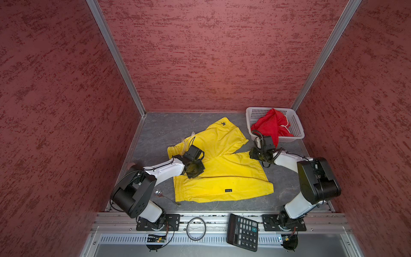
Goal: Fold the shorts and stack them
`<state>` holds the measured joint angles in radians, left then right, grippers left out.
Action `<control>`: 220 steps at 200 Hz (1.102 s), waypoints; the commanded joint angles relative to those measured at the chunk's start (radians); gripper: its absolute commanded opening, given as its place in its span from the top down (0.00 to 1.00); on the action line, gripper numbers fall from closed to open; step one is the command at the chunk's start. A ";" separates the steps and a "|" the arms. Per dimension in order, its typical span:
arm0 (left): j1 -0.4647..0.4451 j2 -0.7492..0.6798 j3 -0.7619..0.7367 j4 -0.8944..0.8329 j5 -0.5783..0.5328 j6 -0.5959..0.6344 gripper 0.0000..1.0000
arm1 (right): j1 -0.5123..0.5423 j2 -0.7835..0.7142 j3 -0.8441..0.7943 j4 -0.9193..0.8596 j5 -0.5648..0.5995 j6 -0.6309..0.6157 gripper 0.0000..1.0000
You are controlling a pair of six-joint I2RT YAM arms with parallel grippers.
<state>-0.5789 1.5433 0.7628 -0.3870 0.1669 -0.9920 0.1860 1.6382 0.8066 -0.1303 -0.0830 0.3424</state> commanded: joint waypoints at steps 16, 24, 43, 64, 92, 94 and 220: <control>-0.007 0.066 0.009 0.063 0.024 -0.010 0.78 | 0.001 0.042 0.028 0.056 -0.005 0.031 0.68; -0.007 0.073 0.010 0.066 0.027 -0.010 0.79 | 0.000 0.045 0.027 0.054 0.012 0.036 0.77; -0.007 0.089 0.010 0.071 0.031 -0.007 0.79 | -0.001 0.039 0.016 0.060 0.048 0.043 0.94; -0.007 0.103 0.006 0.074 0.033 -0.006 0.79 | -0.011 0.023 0.009 0.054 0.083 0.045 1.00; -0.006 0.122 -0.003 0.088 0.041 -0.005 0.79 | -0.045 -0.030 -0.004 0.051 0.128 0.052 1.00; -0.006 0.124 -0.003 0.090 0.040 -0.005 0.79 | -0.048 -0.035 -0.003 0.051 0.131 0.051 1.00; -0.008 0.175 0.021 0.084 0.073 0.046 0.80 | -0.121 -0.096 -0.037 0.023 0.135 0.070 0.65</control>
<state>-0.5831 1.6733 0.8021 -0.1791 0.2821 -0.9783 0.0731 1.5520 0.7841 -0.1085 0.0566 0.3954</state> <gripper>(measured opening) 0.200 0.279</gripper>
